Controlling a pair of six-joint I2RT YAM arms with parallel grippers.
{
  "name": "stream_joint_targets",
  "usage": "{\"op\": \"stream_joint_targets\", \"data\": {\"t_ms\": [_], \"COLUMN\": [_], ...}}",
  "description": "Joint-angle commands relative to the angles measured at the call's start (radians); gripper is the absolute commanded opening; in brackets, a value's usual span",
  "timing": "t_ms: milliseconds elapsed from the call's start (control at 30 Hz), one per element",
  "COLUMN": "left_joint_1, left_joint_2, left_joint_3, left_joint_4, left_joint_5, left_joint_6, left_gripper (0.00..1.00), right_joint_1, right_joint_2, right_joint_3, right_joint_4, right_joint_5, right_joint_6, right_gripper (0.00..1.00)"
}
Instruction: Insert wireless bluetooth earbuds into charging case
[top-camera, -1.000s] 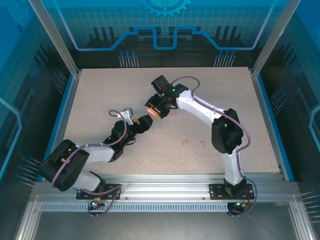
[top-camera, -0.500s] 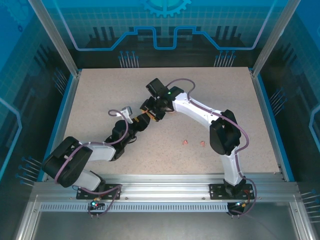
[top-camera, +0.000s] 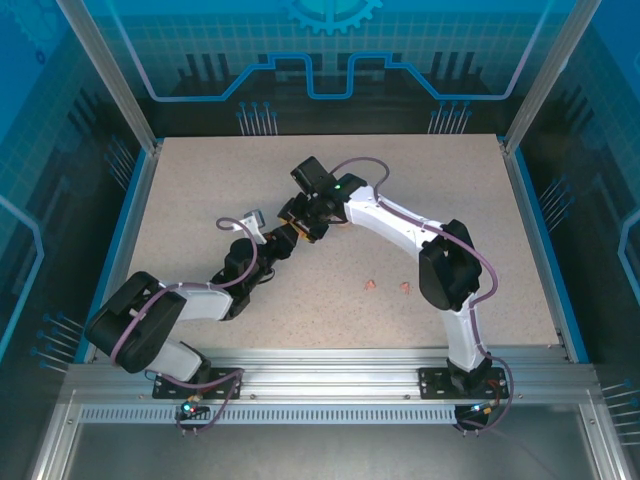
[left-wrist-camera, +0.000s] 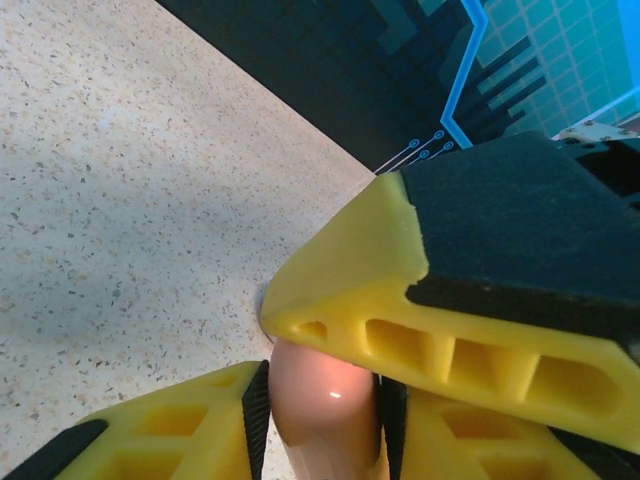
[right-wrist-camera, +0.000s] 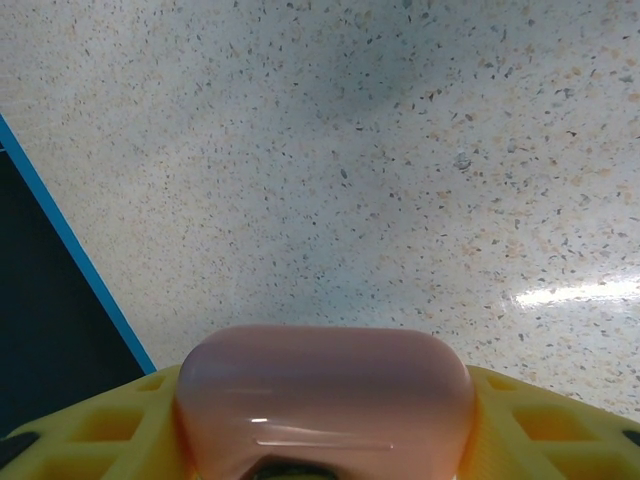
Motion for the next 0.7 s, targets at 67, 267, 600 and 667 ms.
{"op": "stream_joint_targets", "data": {"t_ms": [67,267,600,667], "left_joint_1": [-0.004,-0.005,-0.005,-0.005], "left_joint_2": [0.028,0.042,0.046,0.046], "left_joint_3": [0.022,0.019,0.013,0.014], "left_joint_4": [0.017,0.025,0.026,0.023], "left_joint_5": [-0.021,-0.01,0.002,0.01], "left_joint_6": [0.007,-0.003,-0.004,-0.003], "left_gripper": [0.31,0.22,0.07,0.13], "right_joint_1": [0.016,0.016,0.016,0.016], "right_joint_2": [-0.013,-0.013,-0.028,-0.03], "right_joint_3": [0.004,0.004,-0.006,-0.004], "right_joint_4": [0.009,0.02,0.033,0.034], "right_joint_5": [-0.032,-0.039,-0.04,-0.04], "right_joint_6": [0.018,0.023,0.031,0.031], "right_gripper": [0.4,0.4,0.4,0.4]}}
